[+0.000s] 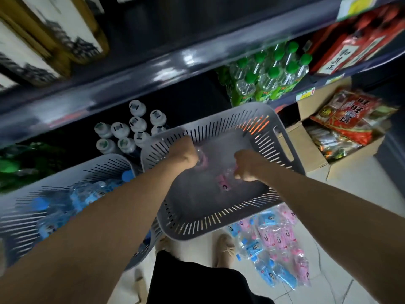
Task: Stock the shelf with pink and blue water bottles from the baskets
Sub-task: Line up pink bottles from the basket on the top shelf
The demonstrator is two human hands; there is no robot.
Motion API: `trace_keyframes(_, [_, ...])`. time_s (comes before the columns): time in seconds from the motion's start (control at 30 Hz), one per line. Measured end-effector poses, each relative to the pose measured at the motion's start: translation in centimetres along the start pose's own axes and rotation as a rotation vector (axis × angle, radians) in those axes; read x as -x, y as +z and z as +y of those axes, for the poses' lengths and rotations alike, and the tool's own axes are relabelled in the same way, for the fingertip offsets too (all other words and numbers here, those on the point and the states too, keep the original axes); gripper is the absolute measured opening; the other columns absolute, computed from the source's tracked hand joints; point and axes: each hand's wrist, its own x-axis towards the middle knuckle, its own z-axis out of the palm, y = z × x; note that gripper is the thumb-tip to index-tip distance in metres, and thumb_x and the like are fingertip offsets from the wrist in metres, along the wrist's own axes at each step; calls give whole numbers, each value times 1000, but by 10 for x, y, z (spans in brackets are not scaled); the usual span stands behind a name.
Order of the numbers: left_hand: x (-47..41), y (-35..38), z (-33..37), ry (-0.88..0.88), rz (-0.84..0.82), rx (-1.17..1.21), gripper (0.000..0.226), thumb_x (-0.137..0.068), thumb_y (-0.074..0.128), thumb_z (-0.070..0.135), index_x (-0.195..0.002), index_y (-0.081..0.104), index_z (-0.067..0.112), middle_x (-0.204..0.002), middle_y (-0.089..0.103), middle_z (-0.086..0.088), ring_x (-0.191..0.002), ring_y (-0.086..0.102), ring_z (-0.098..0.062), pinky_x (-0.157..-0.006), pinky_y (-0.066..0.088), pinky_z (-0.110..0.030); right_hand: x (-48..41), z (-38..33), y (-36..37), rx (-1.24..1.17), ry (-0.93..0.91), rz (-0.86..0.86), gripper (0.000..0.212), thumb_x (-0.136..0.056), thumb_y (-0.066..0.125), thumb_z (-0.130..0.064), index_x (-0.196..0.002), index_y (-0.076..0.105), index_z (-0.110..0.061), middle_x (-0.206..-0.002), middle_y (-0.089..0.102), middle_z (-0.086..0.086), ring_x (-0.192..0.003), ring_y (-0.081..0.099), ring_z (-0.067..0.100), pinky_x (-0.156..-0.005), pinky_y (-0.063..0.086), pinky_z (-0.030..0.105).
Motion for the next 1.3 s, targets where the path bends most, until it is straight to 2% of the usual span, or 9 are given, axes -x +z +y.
trace_keyframes(0.1, [29,-29,4,54,13,-68,6,-86,58,7,-89,56,2,-93,63,-12,-83,63,-25,-59,44,-28,29,-10,-26,-5,9,124,39,-86,61,-23,-119,52,-3,-126,57,16,-118,55,33,-91,47,32])
trace_keyframes(0.2, [66,-59,3,96,54,-39,15,-82,59,5,-96,61,0,-103,61,-13,-92,62,-26,-70,47,-32,64,-20,-59,-107,-2,221,36,-87,57,-24,-116,55,-3,-119,61,16,-113,57,32,-85,46,31])
trace_keyframes(0.43, [163,-165,18,236,211,104,9,-78,55,5,-80,59,13,-93,62,-7,-85,58,-20,-73,48,-27,169,-72,-141,-320,-132,513,12,-85,54,-19,-83,48,-8,-70,47,3,-78,47,25,-66,35,26])
trace_keyframes(0.73, [309,-308,20,237,491,197,12,-75,67,12,-86,69,8,-82,65,-4,-70,58,-18,-63,50,-28,300,-151,-252,-413,-408,755,19,-80,66,-25,-86,56,-10,-72,49,-4,-70,49,17,-58,35,27])
trace_keyframes(0.8, [338,-334,11,222,553,241,5,-74,66,9,-78,68,8,-70,62,-3,-61,53,-16,-60,47,-26,325,-171,-273,-405,-473,818,20,-79,67,-26,-83,56,-9,-71,51,-1,-62,46,13,-52,32,26])
trace_keyframes(0.87, [364,-359,2,225,619,278,5,-72,68,8,-68,66,11,-61,58,-1,-59,52,-16,-60,46,-26,347,-192,-292,-414,-533,882,21,-79,66,-26,-87,61,-8,-79,56,3,-71,51,19,-60,36,27])
trace_keyframes(1.0, [406,-407,-24,205,748,333,7,-72,70,9,-78,69,7,-73,66,-7,-65,56,-16,-69,53,-30,383,-238,-325,-470,-653,931,23,-80,63,-26,-92,65,-6,-78,57,-3,-83,55,21,-69,40,28])
trace_keyframes(1.13, [431,-451,-62,177,883,399,10,-72,69,9,-82,69,7,-77,65,-6,-69,56,-19,-77,54,-37,398,-288,-349,-467,-765,982,31,-82,61,-22,-96,66,5,-104,67,18,-96,61,32,-82,50,41])
trace_keyframes(1.3, [432,-492,-116,136,937,388,22,-77,68,6,-99,67,6,-91,63,-4,-74,55,-16,-75,45,-29,385,-351,-370,-437,-856,921,36,-82,59,-18,-106,61,9,-99,65,18,-78,49,17,-76,50,39])
